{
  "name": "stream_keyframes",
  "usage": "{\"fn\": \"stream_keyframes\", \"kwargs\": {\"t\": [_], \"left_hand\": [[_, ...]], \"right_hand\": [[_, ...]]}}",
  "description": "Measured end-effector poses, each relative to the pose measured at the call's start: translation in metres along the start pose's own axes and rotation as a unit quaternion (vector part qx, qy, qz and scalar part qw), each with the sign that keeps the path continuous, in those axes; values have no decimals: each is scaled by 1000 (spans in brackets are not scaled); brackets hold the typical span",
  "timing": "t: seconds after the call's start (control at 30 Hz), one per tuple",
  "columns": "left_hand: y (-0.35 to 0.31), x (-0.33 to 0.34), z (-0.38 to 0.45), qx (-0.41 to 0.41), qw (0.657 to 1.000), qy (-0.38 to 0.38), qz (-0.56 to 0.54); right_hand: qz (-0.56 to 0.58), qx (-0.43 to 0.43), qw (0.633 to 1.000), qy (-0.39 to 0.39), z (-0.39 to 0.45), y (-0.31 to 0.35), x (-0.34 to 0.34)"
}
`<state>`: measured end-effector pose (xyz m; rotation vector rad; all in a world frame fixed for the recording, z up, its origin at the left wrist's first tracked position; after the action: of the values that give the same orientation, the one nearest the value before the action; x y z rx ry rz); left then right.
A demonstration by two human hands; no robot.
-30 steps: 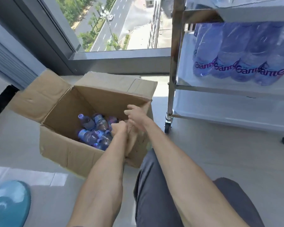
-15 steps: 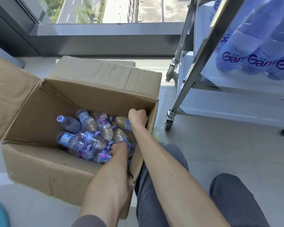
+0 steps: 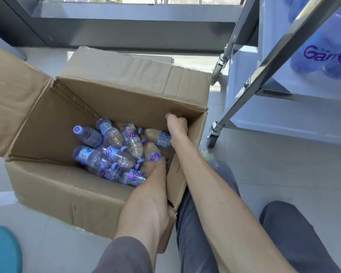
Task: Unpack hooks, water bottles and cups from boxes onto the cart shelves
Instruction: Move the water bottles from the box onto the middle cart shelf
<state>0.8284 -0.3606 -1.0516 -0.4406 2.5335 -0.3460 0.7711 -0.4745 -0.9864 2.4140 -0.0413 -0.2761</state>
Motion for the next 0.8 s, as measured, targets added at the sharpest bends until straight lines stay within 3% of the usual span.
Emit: {"fn": "stream_keyframes", "kwargs": {"t": [0.17,0.3,0.4,0.5,0.8], "left_hand": [[-31,-33,-32,-34,986,-65,-151],[-48,-57,-39,-18,971,-66,-229],[-52,-72,-45,-28,963,-92,-251],[-56,-71,-52,6,953,-88,-292],[-73,-72,-100,151,890,-168,-396]], "right_hand": [[37,-66,991,106,-24,10,2],[19,-115,979,167,-41,17,-2],[-20,-142,979,143,-43,17,-12],[-28,-162,980,112,-47,17,-18],[24,-203,976,80,-70,28,-45]]}}
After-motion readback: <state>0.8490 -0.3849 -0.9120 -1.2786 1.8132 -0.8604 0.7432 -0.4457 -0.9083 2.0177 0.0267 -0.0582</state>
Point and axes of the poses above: each hand's wrist, its own z-axis towards the middle knuckle, its own x-axis out of the palm, y = z × x, the point moved 2 cm from there along z, towards the middle knuckle, and after that the axes turned 3 degrees about -z, right-handed, at the moved point
